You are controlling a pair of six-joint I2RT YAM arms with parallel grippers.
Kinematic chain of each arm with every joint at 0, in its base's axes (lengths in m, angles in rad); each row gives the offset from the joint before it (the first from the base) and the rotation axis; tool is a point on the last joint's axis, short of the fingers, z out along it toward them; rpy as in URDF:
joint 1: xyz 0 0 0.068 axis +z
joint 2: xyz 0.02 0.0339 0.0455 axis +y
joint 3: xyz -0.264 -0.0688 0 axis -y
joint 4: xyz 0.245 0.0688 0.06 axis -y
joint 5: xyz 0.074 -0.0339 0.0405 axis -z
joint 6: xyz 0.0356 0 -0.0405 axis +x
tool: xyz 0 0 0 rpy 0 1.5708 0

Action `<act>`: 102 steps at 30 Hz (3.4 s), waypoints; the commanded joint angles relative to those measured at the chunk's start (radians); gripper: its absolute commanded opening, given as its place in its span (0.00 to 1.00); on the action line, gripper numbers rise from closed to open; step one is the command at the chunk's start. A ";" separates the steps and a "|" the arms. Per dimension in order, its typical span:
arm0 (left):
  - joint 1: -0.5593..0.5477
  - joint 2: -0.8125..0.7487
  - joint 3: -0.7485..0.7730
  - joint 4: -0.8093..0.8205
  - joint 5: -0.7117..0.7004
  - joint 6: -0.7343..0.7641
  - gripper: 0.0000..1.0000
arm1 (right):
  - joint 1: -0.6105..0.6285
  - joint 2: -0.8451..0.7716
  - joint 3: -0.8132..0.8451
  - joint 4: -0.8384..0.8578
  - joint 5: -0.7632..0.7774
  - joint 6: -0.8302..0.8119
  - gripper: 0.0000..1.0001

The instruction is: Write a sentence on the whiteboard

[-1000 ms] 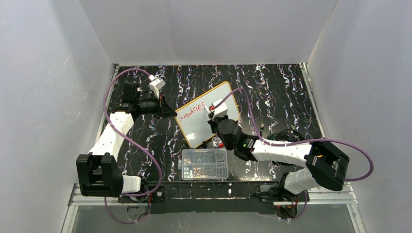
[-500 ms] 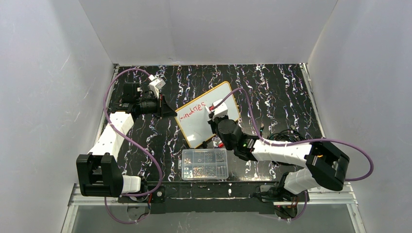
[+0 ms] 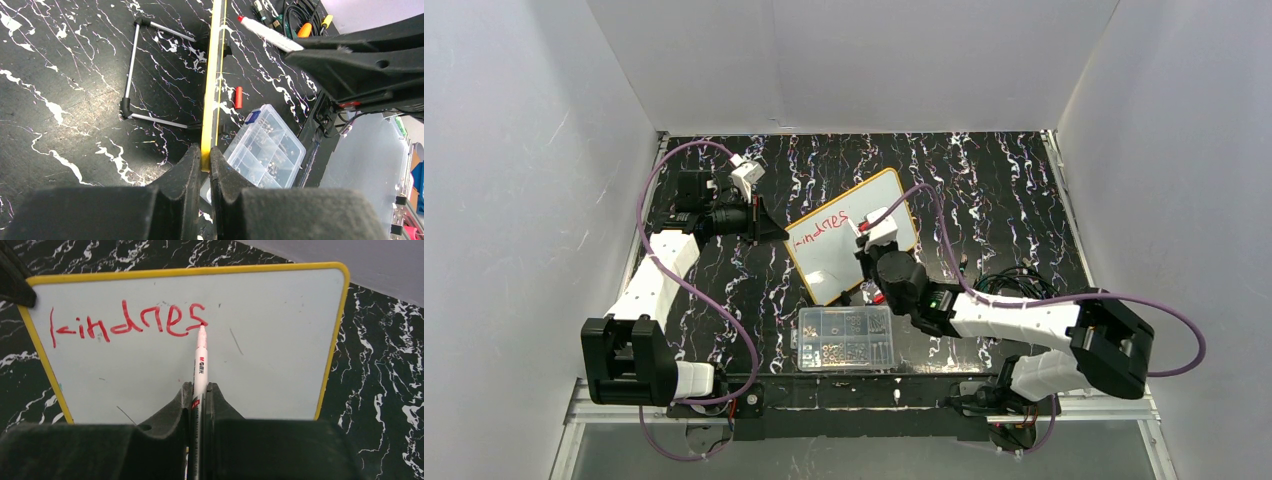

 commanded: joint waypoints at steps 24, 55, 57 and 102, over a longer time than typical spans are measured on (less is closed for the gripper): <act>-0.004 -0.030 0.012 -0.016 0.030 0.007 0.00 | -0.090 0.012 0.051 0.115 -0.052 -0.065 0.01; -0.005 -0.036 0.011 -0.017 0.027 0.007 0.00 | -0.063 0.010 -0.005 0.057 -0.040 -0.001 0.01; -0.004 -0.037 0.010 -0.016 0.027 0.008 0.00 | -0.063 0.015 0.002 0.050 -0.008 0.001 0.01; -0.005 -0.056 0.003 -0.004 0.008 0.001 0.00 | -0.072 -0.099 0.007 -0.017 0.001 -0.042 0.01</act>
